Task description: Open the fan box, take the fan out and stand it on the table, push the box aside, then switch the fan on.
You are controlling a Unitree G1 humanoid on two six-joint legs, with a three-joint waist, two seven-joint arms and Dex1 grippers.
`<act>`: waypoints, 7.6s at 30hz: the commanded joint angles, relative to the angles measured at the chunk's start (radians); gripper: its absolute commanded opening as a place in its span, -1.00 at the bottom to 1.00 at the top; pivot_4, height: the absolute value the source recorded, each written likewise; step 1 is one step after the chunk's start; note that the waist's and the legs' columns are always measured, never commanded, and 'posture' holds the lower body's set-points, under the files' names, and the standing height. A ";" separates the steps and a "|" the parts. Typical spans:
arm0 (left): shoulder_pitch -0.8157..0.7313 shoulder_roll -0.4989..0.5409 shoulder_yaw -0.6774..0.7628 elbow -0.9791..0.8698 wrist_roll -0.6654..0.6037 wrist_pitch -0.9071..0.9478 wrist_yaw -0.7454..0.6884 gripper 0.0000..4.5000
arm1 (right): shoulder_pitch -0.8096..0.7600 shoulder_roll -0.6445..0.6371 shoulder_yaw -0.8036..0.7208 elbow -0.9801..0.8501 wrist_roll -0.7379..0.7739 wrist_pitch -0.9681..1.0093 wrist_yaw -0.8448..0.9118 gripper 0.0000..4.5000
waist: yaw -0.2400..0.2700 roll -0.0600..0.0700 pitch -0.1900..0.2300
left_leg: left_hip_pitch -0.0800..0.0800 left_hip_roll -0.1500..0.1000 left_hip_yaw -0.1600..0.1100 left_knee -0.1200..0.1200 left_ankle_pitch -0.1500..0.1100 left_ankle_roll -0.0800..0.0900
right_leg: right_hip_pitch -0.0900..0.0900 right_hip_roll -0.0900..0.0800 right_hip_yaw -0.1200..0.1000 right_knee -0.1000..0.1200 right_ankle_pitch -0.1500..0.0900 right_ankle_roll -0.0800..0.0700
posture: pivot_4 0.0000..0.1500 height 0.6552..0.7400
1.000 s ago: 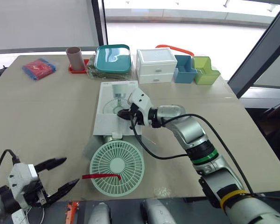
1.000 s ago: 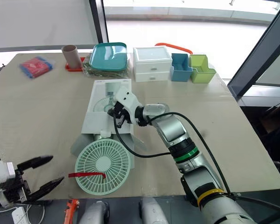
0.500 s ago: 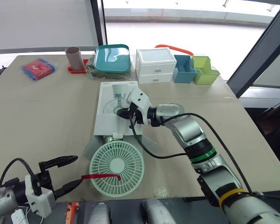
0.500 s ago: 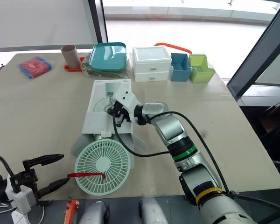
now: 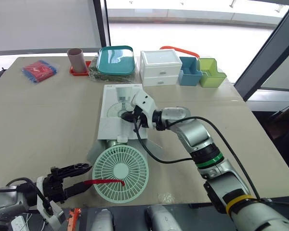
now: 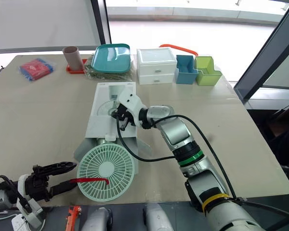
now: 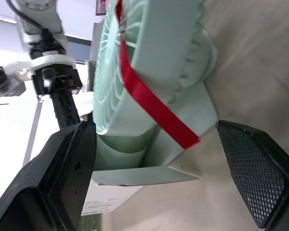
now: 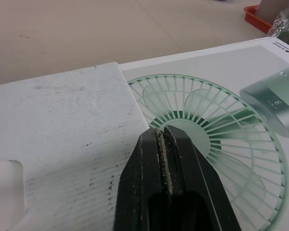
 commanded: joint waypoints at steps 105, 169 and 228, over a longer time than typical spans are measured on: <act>0.221 0.604 -0.327 -0.688 -0.495 0.623 0.465 -0.14 | 0.008 0.004 -0.006 0.005 -0.041 0.013 -0.029 -1.00 | 0.012 0.000 -0.001 | 0.000 -0.006 -0.004 0.002 0.001 0.002 | 0.001 -0.017 -0.029 0.004 0.001 0.000 | 1.00 1.00; 0.677 0.112 0.521 -1.148 -1.518 1.674 -0.550 -0.14 | -0.081 0.103 -0.006 0.279 -0.116 -0.183 0.048 -1.00 | 0.012 0.004 -0.002 | 0.005 0.008 -0.012 0.004 -0.008 -0.004 | 0.001 -0.001 -0.030 0.002 -0.002 -0.013 | 1.00 1.00; 0.185 -0.055 0.495 -0.891 -1.093 1.816 0.205 -0.14 | -0.118 0.107 -0.058 0.315 -0.115 -0.158 0.011 -1.00 | 0.014 -0.002 -0.003 | 0.007 0.008 -0.005 0.002 -0.002 -0.003 | 0.000 0.002 -0.024 0.002 0.002 -0.011 | 1.00 1.00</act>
